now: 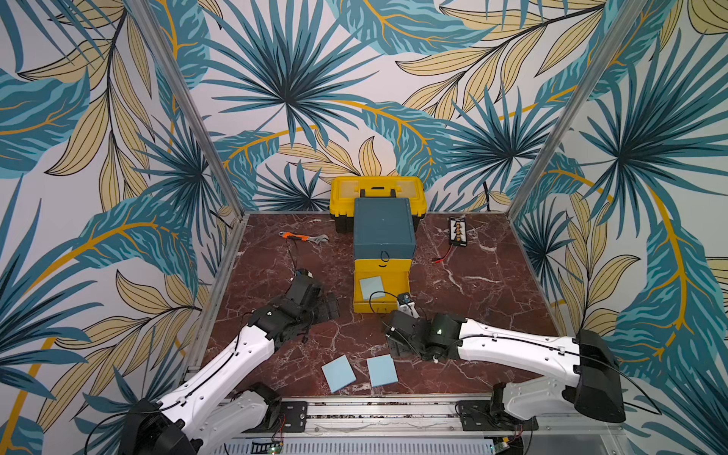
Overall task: Please put the sticky notes in the drawer by color
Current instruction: Pick up the sticky notes from the center of the board.
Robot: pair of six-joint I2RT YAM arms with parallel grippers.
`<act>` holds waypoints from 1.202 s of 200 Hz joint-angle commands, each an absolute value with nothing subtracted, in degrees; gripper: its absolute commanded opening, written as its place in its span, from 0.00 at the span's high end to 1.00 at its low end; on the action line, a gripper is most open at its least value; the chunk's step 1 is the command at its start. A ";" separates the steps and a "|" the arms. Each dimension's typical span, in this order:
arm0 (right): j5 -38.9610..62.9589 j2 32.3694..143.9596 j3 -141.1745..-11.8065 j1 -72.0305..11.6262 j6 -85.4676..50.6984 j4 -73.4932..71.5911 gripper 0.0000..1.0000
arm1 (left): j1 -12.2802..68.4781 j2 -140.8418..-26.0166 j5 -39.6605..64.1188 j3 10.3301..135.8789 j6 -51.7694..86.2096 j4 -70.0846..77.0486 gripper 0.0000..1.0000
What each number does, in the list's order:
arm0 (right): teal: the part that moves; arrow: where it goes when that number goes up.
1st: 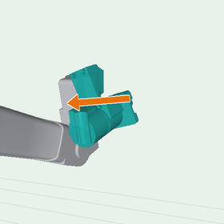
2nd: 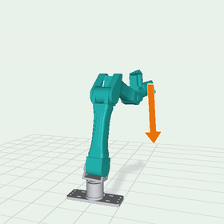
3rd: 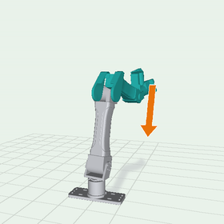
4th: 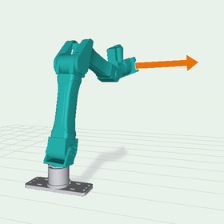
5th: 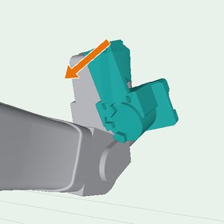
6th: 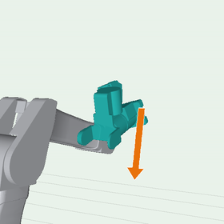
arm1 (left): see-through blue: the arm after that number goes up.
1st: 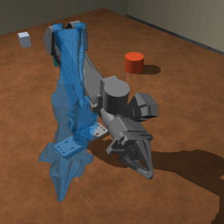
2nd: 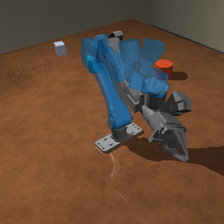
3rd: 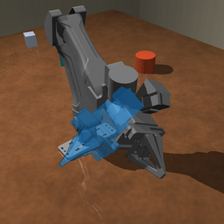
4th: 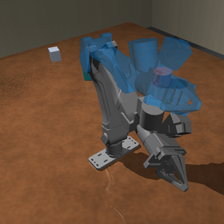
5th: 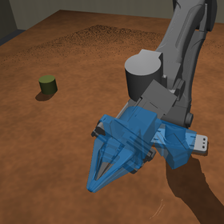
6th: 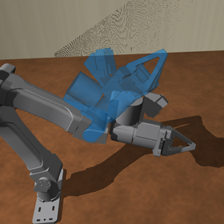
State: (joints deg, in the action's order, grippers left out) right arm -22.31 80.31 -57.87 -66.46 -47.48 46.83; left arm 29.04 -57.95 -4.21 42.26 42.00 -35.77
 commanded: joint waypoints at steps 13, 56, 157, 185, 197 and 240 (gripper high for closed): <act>-17.33 85.09 -57.56 -71.50 -55.51 47.04 0.01 | 28.64 -57.41 -3.71 41.56 43.02 -35.07 0.00; -13.06 90.67 -59.24 -73.91 -57.40 42.17 0.01 | 28.65 -55.98 -2.10 42.10 43.42 -36.62 0.00; -10.63 97.64 -62.64 -75.15 -58.86 43.24 0.01 | 28.65 -53.75 -2.90 41.71 43.37 -37.59 0.00; -11.13 98.48 -63.10 -75.12 -59.72 44.17 0.01 | 28.65 -53.96 -2.99 41.40 43.42 -37.03 0.00; -11.29 99.00 -63.28 -75.15 -60.05 44.58 0.01 | 28.69 -53.95 -2.96 41.39 43.35 -37.05 0.00; -10.68 101.05 -63.90 -75.10 -60.27 44.76 0.01 | 28.70 -53.73 -2.90 41.30 43.33 -37.13 0.00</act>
